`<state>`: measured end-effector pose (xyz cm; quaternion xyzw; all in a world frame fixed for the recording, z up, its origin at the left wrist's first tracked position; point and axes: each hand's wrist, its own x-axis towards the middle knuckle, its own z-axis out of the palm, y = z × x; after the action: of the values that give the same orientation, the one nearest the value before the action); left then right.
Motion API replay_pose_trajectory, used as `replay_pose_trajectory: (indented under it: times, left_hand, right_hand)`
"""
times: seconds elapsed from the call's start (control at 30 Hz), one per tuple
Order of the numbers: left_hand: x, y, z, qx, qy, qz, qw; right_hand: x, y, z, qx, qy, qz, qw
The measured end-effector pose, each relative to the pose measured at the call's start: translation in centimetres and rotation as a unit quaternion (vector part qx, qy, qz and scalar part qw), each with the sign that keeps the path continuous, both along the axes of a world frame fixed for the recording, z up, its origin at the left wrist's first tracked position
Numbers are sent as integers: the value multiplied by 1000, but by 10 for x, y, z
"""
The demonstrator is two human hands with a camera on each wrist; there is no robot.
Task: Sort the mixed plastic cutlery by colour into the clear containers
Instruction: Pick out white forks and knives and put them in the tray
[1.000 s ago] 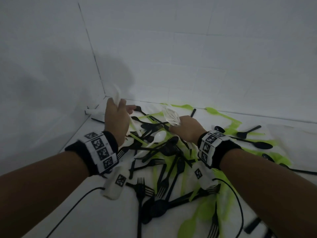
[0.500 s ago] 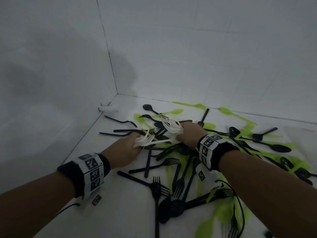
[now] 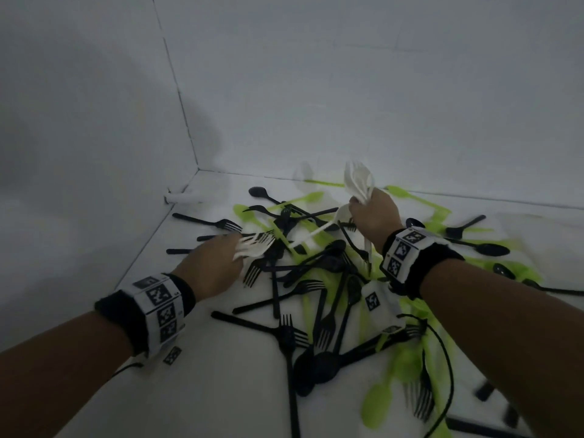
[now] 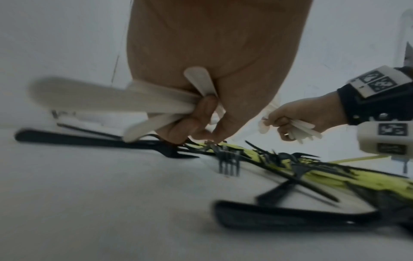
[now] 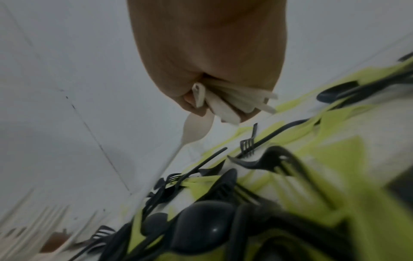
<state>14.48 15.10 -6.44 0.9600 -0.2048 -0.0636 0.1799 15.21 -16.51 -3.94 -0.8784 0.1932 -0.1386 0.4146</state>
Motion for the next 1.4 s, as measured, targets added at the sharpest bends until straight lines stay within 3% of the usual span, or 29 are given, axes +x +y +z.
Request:
replay_pose_trajectory:
  times: [0.1, 0.33, 0.57, 0.7, 0.83, 0.93, 1.07, 1.2, 1.4]
  left_hand:
    - [15, 17, 2, 86, -16, 18, 996]
    - [17, 0, -1, 68, -7, -29, 997]
    - [1, -60, 10, 4, 20, -126, 992]
    - [-19, -87, 27, -46, -8, -89, 995]
    - [-38, -110, 42, -123, 6, -78, 989]
    - [-47, -134, 47, -201, 105, -75, 971]
    - [-70, -186, 51, -342, 199, -5, 918]
    - [-102, -244, 48, -405, 235, 53, 882]
    - [-148, -291, 28, -478, 275, 95, 829]
  right_hand:
    - [-12, -13, 2, 4, -5, -28, 1000]
    - [-43, -43, 13, 7, 18, -79, 997]
    - [-84, -67, 14, -68, 221, -41, 972]
    - [-103, -76, 9, -1, 167, -75, 983]
    - [-118, -89, 9, 150, 86, -66, 983]
    - [-134, -98, 12, 216, 50, -37, 975]
    - [-159, -106, 12, 175, 6, -31, 984]
    - [-183, -102, 8, 158, -51, 42, 985]
    - [-207, -98, -4, 146, -51, 130, 979]
